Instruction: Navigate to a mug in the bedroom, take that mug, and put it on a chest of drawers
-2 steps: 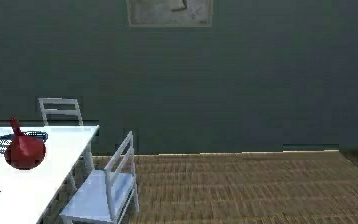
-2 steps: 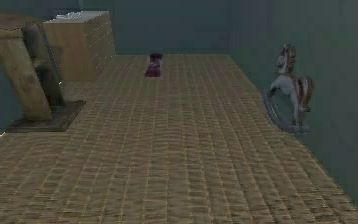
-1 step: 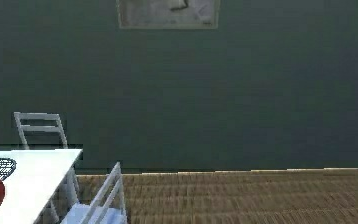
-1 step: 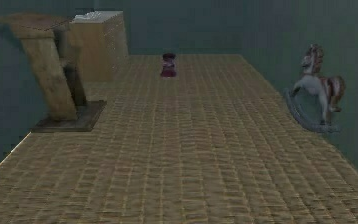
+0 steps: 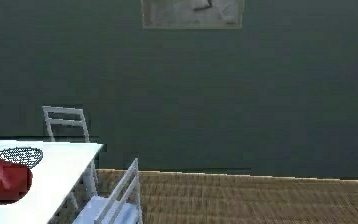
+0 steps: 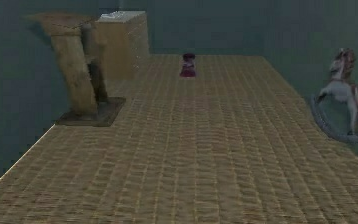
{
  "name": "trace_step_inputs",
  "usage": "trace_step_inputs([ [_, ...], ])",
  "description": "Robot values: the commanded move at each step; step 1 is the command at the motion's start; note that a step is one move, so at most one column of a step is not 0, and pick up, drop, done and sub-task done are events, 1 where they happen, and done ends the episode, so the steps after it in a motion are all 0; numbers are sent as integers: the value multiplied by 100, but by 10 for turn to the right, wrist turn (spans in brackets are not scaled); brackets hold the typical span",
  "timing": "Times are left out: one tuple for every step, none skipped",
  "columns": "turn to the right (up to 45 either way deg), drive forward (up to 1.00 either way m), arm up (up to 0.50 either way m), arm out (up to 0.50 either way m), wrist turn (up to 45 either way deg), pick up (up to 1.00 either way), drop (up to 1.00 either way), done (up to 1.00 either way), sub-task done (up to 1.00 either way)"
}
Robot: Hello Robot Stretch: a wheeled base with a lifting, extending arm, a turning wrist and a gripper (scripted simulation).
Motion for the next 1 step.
trace_step_inputs([
  [0, 50, 0, 0, 0, 0, 0, 0, 0],
])
